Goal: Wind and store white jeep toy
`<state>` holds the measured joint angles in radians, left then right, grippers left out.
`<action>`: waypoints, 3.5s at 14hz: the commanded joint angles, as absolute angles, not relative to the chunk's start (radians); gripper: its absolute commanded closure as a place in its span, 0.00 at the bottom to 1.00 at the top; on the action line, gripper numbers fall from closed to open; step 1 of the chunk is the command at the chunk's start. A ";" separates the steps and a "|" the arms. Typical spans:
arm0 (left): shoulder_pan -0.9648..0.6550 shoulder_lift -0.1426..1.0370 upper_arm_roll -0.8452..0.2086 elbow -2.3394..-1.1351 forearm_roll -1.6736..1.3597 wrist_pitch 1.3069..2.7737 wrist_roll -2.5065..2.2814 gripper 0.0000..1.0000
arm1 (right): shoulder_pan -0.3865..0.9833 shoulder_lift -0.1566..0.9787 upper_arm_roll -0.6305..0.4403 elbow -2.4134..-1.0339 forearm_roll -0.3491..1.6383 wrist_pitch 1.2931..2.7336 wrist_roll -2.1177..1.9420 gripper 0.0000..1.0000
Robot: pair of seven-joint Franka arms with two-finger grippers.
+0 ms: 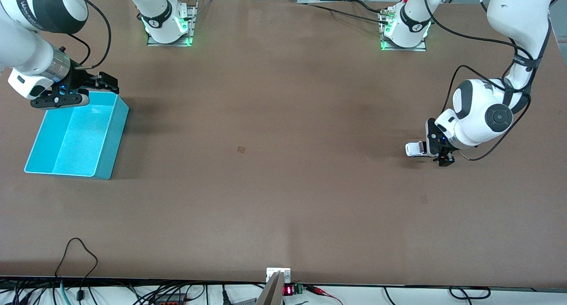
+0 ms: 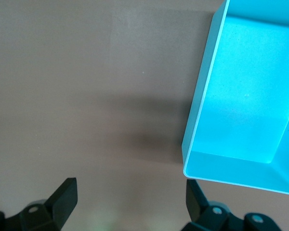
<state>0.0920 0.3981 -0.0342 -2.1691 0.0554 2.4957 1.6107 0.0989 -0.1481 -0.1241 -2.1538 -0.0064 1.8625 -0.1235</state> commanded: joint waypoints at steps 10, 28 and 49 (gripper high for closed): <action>0.097 0.393 -0.043 -2.212 -0.015 2.525 1.664 0.03 | 0.107 -0.141 -0.126 -2.135 -0.017 1.827 -0.123 0.00; 0.094 0.396 -0.044 -2.200 -0.014 2.525 1.652 0.55 | 0.107 -0.141 -0.126 -2.135 -0.017 1.825 -0.127 0.00; 0.098 0.440 -0.044 -2.175 0.002 2.526 1.644 0.78 | 0.106 -0.141 -0.126 -2.135 -0.018 1.821 -0.129 0.00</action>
